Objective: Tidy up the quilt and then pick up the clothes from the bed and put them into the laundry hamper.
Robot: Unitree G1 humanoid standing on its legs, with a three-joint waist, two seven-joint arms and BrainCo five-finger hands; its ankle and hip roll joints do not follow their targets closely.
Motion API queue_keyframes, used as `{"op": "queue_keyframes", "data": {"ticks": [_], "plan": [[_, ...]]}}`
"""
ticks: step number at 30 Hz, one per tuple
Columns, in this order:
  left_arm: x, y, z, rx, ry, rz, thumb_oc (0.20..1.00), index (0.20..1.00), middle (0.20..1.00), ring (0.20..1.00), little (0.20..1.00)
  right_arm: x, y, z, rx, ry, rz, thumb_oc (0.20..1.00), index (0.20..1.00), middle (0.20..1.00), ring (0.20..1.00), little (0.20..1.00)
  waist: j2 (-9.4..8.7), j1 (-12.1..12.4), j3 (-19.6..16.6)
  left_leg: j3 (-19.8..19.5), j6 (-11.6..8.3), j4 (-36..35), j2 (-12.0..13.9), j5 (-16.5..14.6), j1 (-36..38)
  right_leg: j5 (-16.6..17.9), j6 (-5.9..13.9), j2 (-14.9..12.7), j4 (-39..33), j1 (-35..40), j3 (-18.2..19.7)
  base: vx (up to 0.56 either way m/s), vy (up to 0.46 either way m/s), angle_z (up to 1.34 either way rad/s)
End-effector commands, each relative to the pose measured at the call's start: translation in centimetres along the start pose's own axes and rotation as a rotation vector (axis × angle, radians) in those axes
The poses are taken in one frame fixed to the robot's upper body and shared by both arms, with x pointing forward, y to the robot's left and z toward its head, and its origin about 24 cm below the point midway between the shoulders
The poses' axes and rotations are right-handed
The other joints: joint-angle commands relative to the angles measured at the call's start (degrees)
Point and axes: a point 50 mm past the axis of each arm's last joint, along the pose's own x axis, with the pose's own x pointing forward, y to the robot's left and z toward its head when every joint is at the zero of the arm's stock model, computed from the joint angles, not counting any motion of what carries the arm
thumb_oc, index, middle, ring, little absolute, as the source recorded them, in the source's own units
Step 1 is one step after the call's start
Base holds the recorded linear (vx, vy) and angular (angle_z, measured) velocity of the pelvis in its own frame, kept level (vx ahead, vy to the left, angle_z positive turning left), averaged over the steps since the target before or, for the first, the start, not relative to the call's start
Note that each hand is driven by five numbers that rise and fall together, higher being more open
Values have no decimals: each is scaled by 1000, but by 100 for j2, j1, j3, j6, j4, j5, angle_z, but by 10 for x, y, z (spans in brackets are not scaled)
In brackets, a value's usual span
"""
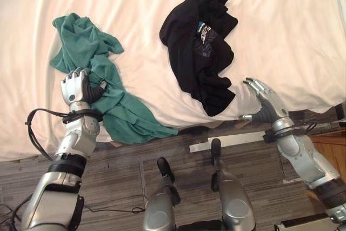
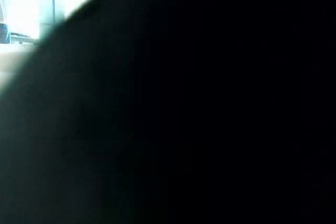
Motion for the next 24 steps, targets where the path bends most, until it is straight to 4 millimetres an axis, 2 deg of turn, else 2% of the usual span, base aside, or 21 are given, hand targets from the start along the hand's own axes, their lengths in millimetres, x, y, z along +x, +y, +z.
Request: {"op": "queue_keyframes", "data": {"ticks": [1,4,5,6,7,9,11,12,13,15,16,17,18,19,20,21,22,23,24], "plan": [[-49,-52,-37,8,99,-292,200,200,200,200,200,14,-18,13,29,-91,-95,1000,1000,1000,1000,1000,-280,303,-493,136,-309,26,423,-105,-296,-1160,512,-508,929,-528,103,62,-28,21],[-79,-71,-40,-130,137,-361,200,200,200,200,200,28,-25,18,-2,-124,-98,1000,1000,1000,1000,1000,-244,461,-657,98,-298,11,401,-105,-265,-1166,473,-496,890,-426,45,44,-24,10],[-96,-76,-43,-186,149,-389,200,200,200,200,200,39,-28,20,-15,-131,-96,1000,1000,1000,1000,1000,-213,585,-695,61,-290,2,380,-114,-257,-1183,463,-502,891,-381,4,17,-20,20],[-111,-78,-42,-271,163,-408,200,200,200,200,200,49,-25,13,-68,-100,-60,1000,1000,1000,1000,1000,-186,748,-687,11,-281,8,352,-145,-246,-1227,463,-523,921,-331,-48,3,-39,17],[-116,-73,-44,-303,162,-407,200,200,200,200,200,57,-27,8,-115,-86,-37,1000,1000,1000,1000,1000,-168,805,-679,-25,-272,0,344,-115,-262,-1211,450,-532,921,-323,-74,3,-51,35],[-136,-71,-47,-377,161,-442,200,200,200,200,200,75,-19,-20,-182,52,31,1000,1000,1000,1000,1000,-55,1054,-613,-118,-273,11,289,-118,-286,-1258,457,-617,1002,-264,-192,-5,-35,47],[-142,-70,-48,-417,162,-457,200,200,200,200,200,79,-7,-39,-181,155,81,1000,1000,1000,1000,1000,36,1173,-558,-175,-262,20,256,-97,-321,-1277,464,-670,1110,-278,-245,-18,1,42],[-142,-70,-49,-419,162,-455,200,200,200,200,200,80,-6,-39,-181,153,80,1000,1000,1000,1000,1000,35,1165,-561,-175,-257,13,257,-75,-339,-1253,458,-667,1099,-294,-244,-22,14,54],[-145,-67,-49,-457,158,-461,200,200,200,200,200,82,3,-53,-164,245,119,1000,1000,1000,1000,1000,113,1248,-519,-233,-246,21,227,-66,-364,-1273,463,-706,1186,-301,-276,-11,21,49],[-138,-60,-48,-481,128,-447,200,200,200,200,200,69,26,-76,-156,382,220,1000,1000,1000,1000,1000,200,1306,-496,-320,-238,28,189,-76,-386,-1311,485,-752,1266,-283,-338,-8,38,24],[-131,-54,-46,-489,102,-442,200,200,200,200,200,56,35,-96,-187,487,296,1000,1000,1000,1000,1000,270,1350,-516,-390,-235,25,152,-71,-424,-1310,499,-792,1257,-242,-426,-17,33,19],[-131,-54,-46,-489,103,-442,200,200,200,200,200,56,35,-95,-187,486,296,1000,1000,1000,1000,1000,269,1340,-515,-398,-235,26,152,-70,-427,-1310,500,-793,1254,-238,-435,-18,53,37],[-125,-50,-42,-516,85,-436,200,200,200,200,200,26,52,-118,-171,636,382,1000,1000,1000,1000,1000,328,1356,-570,-487,-220,19,113,-82,-457,-1307,519,-823,1207,-160,-550,-3,30,34],[-125,-50,-42,-516,85,-436,200,200,200,200,200,26,52,-118,-170,636,382,426,426,426,426,426,327,1352,-571,-494,-220,20,112,-81,-459,-1306,519,-823,1203,-156,-557,-5,53,34],[-122,-49,-40,-535,77,-439,200,200,200,200,200,15,57,-124,-154,683,412,200,200,200,200,200,337,1346,-605,-521,-208,16,85,-95,-462,-1298,526,-832,1174,-118,-590,9,71,35],[-119,-47,-34,-554,56,-445,200,200,200,200,200,-12,73,-130,-102,742,466,200,200,200,200,200,295,1308,-708,-575,-169,25,37,-149,-449,-1271,561,-851,1098,-20,-661,25,97,29],[-119,-47,-32,-557,50,-450,200,200,200,200,200,-26,83,-128,-73,744,490,200,200,200,200,200,255,1277,-766,-587,-148,29,14,-184,-426,-1251,573,-862,1060,19,-668,28,75,24],[-119,-47,-32,-556,50,-452,200,200,200,200,200,-27,83,-128,-73,746,491,200,200,200,200,200,253,1283,-775,-588,-147,29,12,-185,-426,-1250,574,-863,1056,22,-670,42,66,19],[-119,-48,-30,-553,46,-456,200,200,200,200,200,-44,94,-125,-19,756,501,200,200,200,200,200,187,1227,-852,-577,-118,33,-19,-242,-385,-1225,593,-865,999,74,-672,75,105,33]]}}
